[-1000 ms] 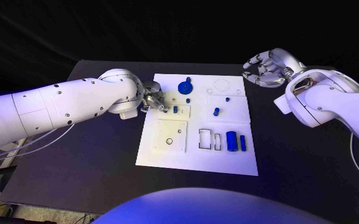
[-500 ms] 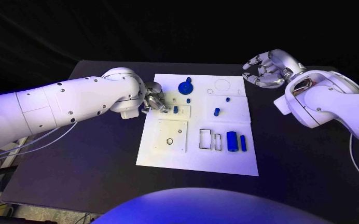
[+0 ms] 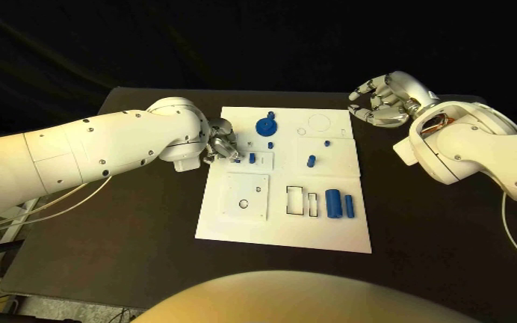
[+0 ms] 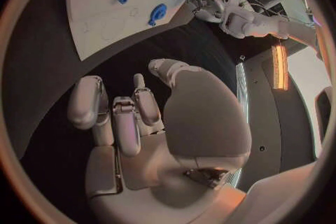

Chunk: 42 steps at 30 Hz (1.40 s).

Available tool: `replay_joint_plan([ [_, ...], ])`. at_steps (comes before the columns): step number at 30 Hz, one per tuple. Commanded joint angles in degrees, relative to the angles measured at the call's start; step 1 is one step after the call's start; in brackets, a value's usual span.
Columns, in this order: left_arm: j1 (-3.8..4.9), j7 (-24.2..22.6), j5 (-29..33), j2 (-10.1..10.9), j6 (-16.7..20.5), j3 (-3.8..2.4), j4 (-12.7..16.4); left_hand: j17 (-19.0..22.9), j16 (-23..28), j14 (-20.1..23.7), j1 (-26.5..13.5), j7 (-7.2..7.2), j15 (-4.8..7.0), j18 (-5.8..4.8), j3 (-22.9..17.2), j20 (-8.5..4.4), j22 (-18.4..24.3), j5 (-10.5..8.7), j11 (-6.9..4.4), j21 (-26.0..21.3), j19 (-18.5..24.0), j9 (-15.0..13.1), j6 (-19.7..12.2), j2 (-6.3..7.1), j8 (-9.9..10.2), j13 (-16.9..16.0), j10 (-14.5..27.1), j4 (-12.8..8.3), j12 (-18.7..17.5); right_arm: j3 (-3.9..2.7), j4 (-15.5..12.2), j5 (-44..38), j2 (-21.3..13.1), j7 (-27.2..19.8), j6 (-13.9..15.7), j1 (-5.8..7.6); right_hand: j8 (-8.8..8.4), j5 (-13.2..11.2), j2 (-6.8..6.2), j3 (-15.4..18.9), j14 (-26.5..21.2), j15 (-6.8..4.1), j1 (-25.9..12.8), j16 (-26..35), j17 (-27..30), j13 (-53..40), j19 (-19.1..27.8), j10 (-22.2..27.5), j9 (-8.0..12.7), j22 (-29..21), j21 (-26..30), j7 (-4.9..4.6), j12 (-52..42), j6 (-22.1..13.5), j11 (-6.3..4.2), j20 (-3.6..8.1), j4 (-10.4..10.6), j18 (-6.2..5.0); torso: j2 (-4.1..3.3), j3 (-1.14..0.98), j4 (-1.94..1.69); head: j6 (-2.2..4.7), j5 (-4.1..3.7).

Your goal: Assemble the parts on the task board

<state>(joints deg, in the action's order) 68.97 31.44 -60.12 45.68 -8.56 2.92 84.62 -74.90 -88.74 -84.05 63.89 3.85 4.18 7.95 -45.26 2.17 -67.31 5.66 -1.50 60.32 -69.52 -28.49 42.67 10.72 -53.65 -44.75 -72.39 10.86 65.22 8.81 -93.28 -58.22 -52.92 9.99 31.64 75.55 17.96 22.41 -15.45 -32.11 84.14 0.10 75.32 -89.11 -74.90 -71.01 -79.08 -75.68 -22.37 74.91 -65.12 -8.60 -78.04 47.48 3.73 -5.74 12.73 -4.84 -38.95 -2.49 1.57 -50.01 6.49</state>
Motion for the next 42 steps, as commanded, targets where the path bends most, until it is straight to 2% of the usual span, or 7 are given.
replay_joint_plan([
  [1, -0.2, 0.54, 0.84, -0.04, 0.28, 0.17, -0.19, -11.46, -0.13, -5.15, -1.3, -1.01, 0.07, -0.49, -4.53, 0.24, 0.11, 0.17, 0.15, -0.41, -0.12, 0.4, -0.69, 0.42, 0.51, -0.08, 0.41, -5.25, 0.04, 0.0, -0.03, -0.26, 0.0, -0.3, -0.26, -0.06, 0.29, 0.35, -0.11, -0.1, 5.01, -0.45, -0.47, 0.34, -12.26, -0.01, 0.43, 0.31, -0.09, 0.3, 0.23, 0.02, 0.24, -0.22, 0.03, 0.1, -0.26, -0.79, -0.02, 0.04, -0.02, 0.01, 0.01],
  [5, -0.2, 0.47, 1.0, -0.04, 0.18, 0.16, -0.26, -11.3, -0.08, -5.11, -3.05, -1.02, 0.07, -0.49, -0.83, 0.24, 0.25, 1.42, 0.17, -1.01, -0.26, 1.25, 0.13, 1.66, 1.42, -0.25, 0.83, -3.11, 0.42, 0.0, -0.03, -0.25, -0.01, -0.3, -0.25, -0.08, 0.29, 0.35, -0.11, -0.1, 5.01, -0.45, -0.47, 0.34, -12.26, -0.01, 0.43, 0.31, -0.09, 0.3, 0.23, 0.02, 0.24, -0.22, 0.03, 0.1, -0.26, -0.79, -0.03, 0.06, -0.03, 0.01, -0.03],
  [14, -0.2, 0.46, 1.13, 0.0, 0.19, 0.16, -0.43, -11.24, -0.05, -5.08, -3.76, -0.96, 0.01, -0.48, 3.77, 0.28, 0.35, 2.56, 0.21, -1.64, -0.46, 1.85, 0.98, 2.52, 1.85, -0.52, 1.04, -0.54, 0.81, 0.0, -0.03, -0.24, -0.01, -0.31, -0.21, -0.12, 0.28, 0.36, -0.12, -0.12, 4.99, -0.45, -0.5, 0.37, -12.19, 0.02, 0.46, 0.34, -0.09, 0.25, 0.32, 0.02, 0.27, -0.26, 0.03, 0.1, -0.28, -0.81, -0.02, 0.03, -0.05, 0.01, -0.04],
  [20, -0.2, 0.41, 1.05, 0.05, 0.15, 0.16, -0.61, -10.99, 0.03, -5.01, -3.39, -0.87, -0.06, -0.49, 9.32, 0.35, 0.32, 4.21, 0.34, -2.19, -0.63, 2.28, 1.15, 3.19, 2.12, -0.41, 1.35, 2.41, 0.92, 0.0, -0.03, -0.24, -0.02, -0.34, -0.18, -0.13, 0.28, 0.36, -0.12, -0.12, 4.99, -0.45, -0.5, 0.37, -12.19, 0.02, 0.46, 0.34, -0.09, 0.25, 0.32, 0.02, 0.27, -0.26, 0.03, 0.1, -0.28, -0.81, -0.03, 0.03, 0.02, 0.01, -0.03],
  [24, -0.2, 0.38, 0.94, 0.06, 0.36, 0.15, -0.78, -11.05, 0.01, -5.01, -2.66, -0.73, -0.18, -0.49, 15.46, 0.41, 0.1, 6.17, 0.41, -2.48, -0.84, 2.61, 1.33, 3.12, 2.27, -0.61, 1.34, 5.61, 1.23, 0.0, -0.04, -0.23, -0.05, -0.43, -0.25, -0.14, 0.28, 0.36, -0.12, -0.12, 4.99, -0.45, -0.5, 0.37, -12.19, 0.02, 0.46, 0.34, -0.09, 0.25, 0.32, 0.02, 0.27, -0.26, 0.03, 0.1, -0.28, -0.81, -0.02, 0.03, 0.01, 0.01, -0.08],
  [29, -0.2, 0.4, 0.81, 0.13, 0.73, 0.14, -0.88, -11.12, -0.02, -5.03, -3.24, -0.92, -0.05, -0.48, 20.56, 0.29, -0.14, 13.01, 0.27, -2.83, -0.98, 2.73, 2.03, 2.66, 2.0, -0.77, 1.18, 5.84, 1.43, 0.0, -0.06, -0.21, -0.07, -0.54, -0.35, -0.14, 0.27, 0.36, -0.14, -0.13, 4.98, -0.45, -0.58, 0.39, -12.14, 0.07, 0.46, 0.39, -0.09, 0.25, 0.35, 0.01, 0.3, -0.32, 0.03, 0.1, -0.31, -0.81, 0.0, 0.0, -0.01, 0.01, -0.18],
  [42, -0.19, -1.01, 0.66, 0.84, 2.43, -0.09, -0.23, -10.93, 0.05, -4.98, -2.73, -1.27, 0.11, -0.47, 21.79, 0.19, -0.23, 13.72, 0.03, -2.94, -1.02, 2.49, 2.8, 2.17, 1.29, -1.06, 0.97, 5.77, 1.63, 0.0, -0.12, 0.12, -0.11, -0.99, -0.87, -0.19, 0.27, 0.35, -0.23, -0.07, 4.98, -0.44, -0.73, 0.39, -12.14, 0.09, 0.52, 0.4, -0.1, 0.19, 0.49, -0.01, 0.31, -0.35, 0.05, 0.09, -0.29, -0.83, 0.0, 0.04, -0.01, 0.01, -0.06],
])
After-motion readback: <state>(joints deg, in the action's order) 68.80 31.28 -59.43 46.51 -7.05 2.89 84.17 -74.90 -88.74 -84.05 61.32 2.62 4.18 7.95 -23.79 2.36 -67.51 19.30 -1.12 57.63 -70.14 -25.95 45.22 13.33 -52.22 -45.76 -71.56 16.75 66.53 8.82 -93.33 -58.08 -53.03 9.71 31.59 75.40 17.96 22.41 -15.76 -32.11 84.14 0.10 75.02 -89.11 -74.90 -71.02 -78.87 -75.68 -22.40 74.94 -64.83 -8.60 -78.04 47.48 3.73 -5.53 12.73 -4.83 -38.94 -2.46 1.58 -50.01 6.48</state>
